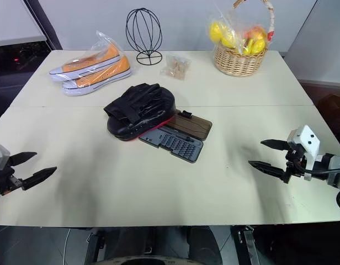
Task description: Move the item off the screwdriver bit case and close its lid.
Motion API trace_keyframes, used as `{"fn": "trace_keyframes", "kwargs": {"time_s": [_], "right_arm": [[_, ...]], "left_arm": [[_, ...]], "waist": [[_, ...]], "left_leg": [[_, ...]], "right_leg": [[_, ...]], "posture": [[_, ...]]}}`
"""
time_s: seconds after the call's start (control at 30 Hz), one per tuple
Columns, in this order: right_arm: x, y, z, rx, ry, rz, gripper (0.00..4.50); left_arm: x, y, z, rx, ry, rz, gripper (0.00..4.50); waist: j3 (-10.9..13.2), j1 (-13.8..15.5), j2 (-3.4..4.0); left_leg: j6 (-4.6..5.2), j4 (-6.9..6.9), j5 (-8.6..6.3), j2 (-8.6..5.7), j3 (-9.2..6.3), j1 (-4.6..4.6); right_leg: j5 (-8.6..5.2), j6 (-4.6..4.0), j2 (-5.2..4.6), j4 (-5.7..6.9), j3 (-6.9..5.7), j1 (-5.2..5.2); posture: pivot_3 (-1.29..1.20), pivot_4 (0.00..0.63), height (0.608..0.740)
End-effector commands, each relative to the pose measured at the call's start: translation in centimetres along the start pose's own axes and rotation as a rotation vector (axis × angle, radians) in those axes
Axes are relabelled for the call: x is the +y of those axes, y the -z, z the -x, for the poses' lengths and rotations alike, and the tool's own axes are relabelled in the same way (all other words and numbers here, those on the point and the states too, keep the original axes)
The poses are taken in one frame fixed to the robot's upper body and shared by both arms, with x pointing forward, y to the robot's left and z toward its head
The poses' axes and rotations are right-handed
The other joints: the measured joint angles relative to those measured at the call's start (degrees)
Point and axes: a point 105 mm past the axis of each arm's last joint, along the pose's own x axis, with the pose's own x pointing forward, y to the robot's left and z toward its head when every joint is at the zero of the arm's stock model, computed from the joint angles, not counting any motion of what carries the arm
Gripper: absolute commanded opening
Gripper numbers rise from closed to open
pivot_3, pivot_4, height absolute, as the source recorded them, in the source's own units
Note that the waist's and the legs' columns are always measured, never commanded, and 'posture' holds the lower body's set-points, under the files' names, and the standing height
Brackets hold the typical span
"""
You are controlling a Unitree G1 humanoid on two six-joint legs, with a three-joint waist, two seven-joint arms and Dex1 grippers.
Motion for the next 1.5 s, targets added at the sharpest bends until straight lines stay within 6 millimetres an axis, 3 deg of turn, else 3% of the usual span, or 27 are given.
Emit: {"fn": "trace_keyframes", "kwargs": {"time_s": [0.03,0.47,0.57,0.8,0.97,1.27,1.47,1.5], "right_arm": [[-0.1,-1.1,0.1,-0.020,0.008,0.043,4.50],[0.2,-1.6,-0.5,-0.028,0.019,0.030,4.50],[1.6,-3.5,-1.1,-0.066,-0.023,0.058,4.50],[5.8,-7.5,-3.3,-0.170,-0.113,0.131,4.50],[7.6,-8.7,-4.4,-0.213,-0.132,0.151,4.50],[8.3,-9.3,-5.1,-0.241,-0.098,0.155,4.50],[8.6,-9.6,-5.3,-0.249,-0.091,0.156,4.50],[8.6,-9.6,-5.2,-0.250,-0.089,0.157,4.50]], "left_arm": [[0.4,-0.5,0.3,-0.026,-0.021,-0.027,4.49],[0.4,-1.4,-1.1,-0.082,-0.055,-0.055,4.49],[-0.7,-5.2,-3.5,-0.183,-0.024,-0.211,4.49],[-0.9,-10.4,-9.1,-0.260,0.033,-0.547,4.49],[-1.5,-11.7,-12.7,-0.282,0.088,-0.782,4.49],[-3.9,-14.8,-17.9,-0.409,0.127,-0.959,4.49],[-4.5,-14.6,-20.1,-0.414,0.099,-1.027,4.49],[-4.5,-14.7,-20.2,-0.418,0.095,-1.042,4.24]], "waist": [[0.00,0.00,0.00],[0.01,0.11,0.03],[0.03,0.44,0.07],[0.02,0.61,0.11],[0.02,0.34,0.11],[0.05,1.29,0.01],[0.05,1.39,0.01],[0.05,1.39,0.01]], "left_leg": [[0.00,0.00,0.00,0.00,0.00,0.00],[-0.02,-0.05,-0.01,0.01,0.00,-0.05],[-0.02,-0.05,-0.01,0.00,0.00,-0.07],[-0.03,-0.05,0.01,-0.02,0.00,-0.30],[-0.02,0.01,0.02,-0.10,0.03,-0.78],[0.02,0.34,0.04,-0.37,0.15,-0.91],[0.09,0.77,0.00,-0.36,0.10,-0.90],[0.11,0.83,-0.01,-0.35,0.08,-0.89]], "right_leg": [[0.00,0.00,0.00,0.00,0.00,0.00],[0.00,-0.01,-0.09,-0.01,0.04,-0.07],[0.01,-0.02,-0.12,0.00,0.03,-0.08],[0.04,0.02,-0.08,0.00,-0.03,-0.28],[0.19,0.29,0.07,0.06,-0.12,-0.75],[0.25,0.49,0.20,0.58,-0.10,-0.96],[0.27,0.57,0.30,0.65,-0.11,-0.75],[0.28,0.59,0.30,0.66,-0.12,-0.71]], "posture": [[0.00,0.150,0.740],[0.00,0.150,0.740],[0.00,0.150,0.740],[0.00,0.150,0.740],[0.00,0.150,0.740],[0.00,0.150,0.740],[0.00,0.150,0.740],[0.00,0.150,0.740]]}}
